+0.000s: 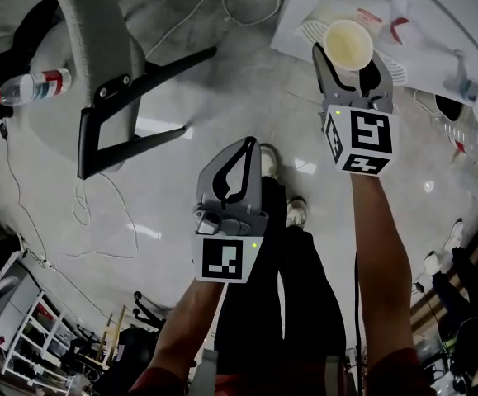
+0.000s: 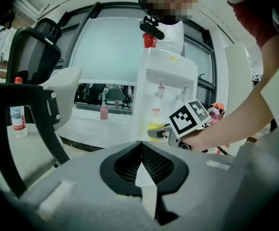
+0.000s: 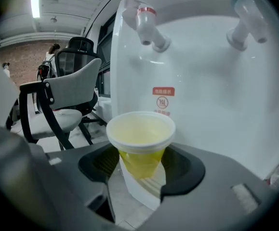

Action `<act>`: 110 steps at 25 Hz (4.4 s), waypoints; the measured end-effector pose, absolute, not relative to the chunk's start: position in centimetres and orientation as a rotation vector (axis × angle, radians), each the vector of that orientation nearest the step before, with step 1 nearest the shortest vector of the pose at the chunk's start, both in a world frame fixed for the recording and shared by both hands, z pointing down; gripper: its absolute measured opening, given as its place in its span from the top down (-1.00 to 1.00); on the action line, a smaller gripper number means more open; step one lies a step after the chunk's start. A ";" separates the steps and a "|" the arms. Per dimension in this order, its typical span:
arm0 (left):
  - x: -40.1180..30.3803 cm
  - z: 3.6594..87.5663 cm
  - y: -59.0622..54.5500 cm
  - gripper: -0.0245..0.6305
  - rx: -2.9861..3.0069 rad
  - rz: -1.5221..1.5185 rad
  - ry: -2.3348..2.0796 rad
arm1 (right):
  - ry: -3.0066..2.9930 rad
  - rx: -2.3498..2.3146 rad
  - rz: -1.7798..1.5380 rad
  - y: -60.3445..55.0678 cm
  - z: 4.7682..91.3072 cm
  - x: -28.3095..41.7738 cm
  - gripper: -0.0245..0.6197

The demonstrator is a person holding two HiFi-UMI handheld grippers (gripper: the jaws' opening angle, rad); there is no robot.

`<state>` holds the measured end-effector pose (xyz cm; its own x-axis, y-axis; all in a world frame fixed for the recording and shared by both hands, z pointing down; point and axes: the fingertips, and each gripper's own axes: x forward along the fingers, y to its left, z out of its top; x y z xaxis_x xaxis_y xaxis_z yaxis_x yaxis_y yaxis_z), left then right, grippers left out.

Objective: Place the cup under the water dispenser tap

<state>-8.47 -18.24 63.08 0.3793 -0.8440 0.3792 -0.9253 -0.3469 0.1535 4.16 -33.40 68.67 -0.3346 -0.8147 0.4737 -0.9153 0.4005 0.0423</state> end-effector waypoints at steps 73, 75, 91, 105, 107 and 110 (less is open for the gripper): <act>-4.9 9.0 -0.3 0.94 2.582 -0.042 -2.001 | -2.570 1.675 -0.339 -0.9 8.6 15.2 0.00; -4.6 8.8 -0.2 0.94 2.584 -0.031 -2.010 | -2.564 1.675 -0.349 -0.8 8.5 15.5 0.00; -3.5 10.6 -0.1 0.94 2.577 -0.001 -1.992 | -2.539 1.687 -0.299 -0.8 10.2 16.1 0.54; -3.5 9.9 0.2 0.94 2.589 -0.017 -1.997 | -2.534 1.683 -0.264 -1.2 10.5 16.4 0.92; -3.6 10.1 0.2 0.94 2.584 -0.016 -1.998 | -2.525 1.677 -0.246 -1.3 11.0 16.3 0.92; -3.8 10.3 0.3 0.94 2.575 -0.015 -1.999 | -2.520 1.671 -0.243 -1.2 11.3 16.1 0.92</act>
<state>-3.81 0.32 10.35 0.2503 -0.9649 -0.0795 -0.9660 -0.2434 -0.0873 16.09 -1.21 11.27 -0.3891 -0.9212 0.0018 -0.9040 0.3822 0.1919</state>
